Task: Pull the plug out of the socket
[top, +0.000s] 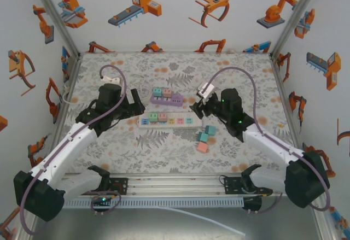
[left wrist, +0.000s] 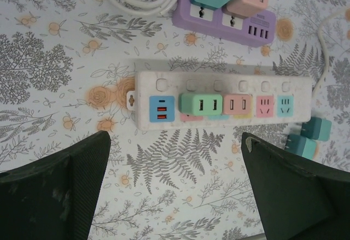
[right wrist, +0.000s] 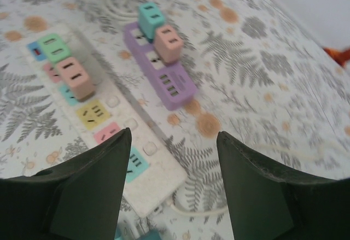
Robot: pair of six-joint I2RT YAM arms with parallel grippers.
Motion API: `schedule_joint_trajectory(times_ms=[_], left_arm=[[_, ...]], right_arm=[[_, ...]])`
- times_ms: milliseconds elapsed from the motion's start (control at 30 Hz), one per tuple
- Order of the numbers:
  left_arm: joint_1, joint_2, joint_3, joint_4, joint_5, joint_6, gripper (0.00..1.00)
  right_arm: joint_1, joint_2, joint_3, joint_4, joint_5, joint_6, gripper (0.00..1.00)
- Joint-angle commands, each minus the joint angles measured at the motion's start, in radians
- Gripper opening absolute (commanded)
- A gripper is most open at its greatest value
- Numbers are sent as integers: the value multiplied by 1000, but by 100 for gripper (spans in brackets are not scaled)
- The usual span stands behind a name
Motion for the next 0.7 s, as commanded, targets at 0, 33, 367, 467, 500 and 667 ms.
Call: schedule_joint_trajectory(times_ms=[0,33,367,467,500,667], left_arm=[[25,19,-6,-30,8,-46,97],[33,25,-8,-32,14,-53,97],[98,123,-12,-40,93,-111,97],[117,171,-6,-37,124,-123,98],[124,189,-3,-36,141,-124,98],[137,251,7,-26,180,-121,98]], right_arm=[[12,64,81,-53,-229,-111,60],[17,86,103,-68,-245,-112,60],[92,280,350,-373,-228,-205,61],[129,347,429,-465,-223,-251,61],[139,372,456,-496,-221,-262,61],[164,481,563,-574,-223,-285,60]])
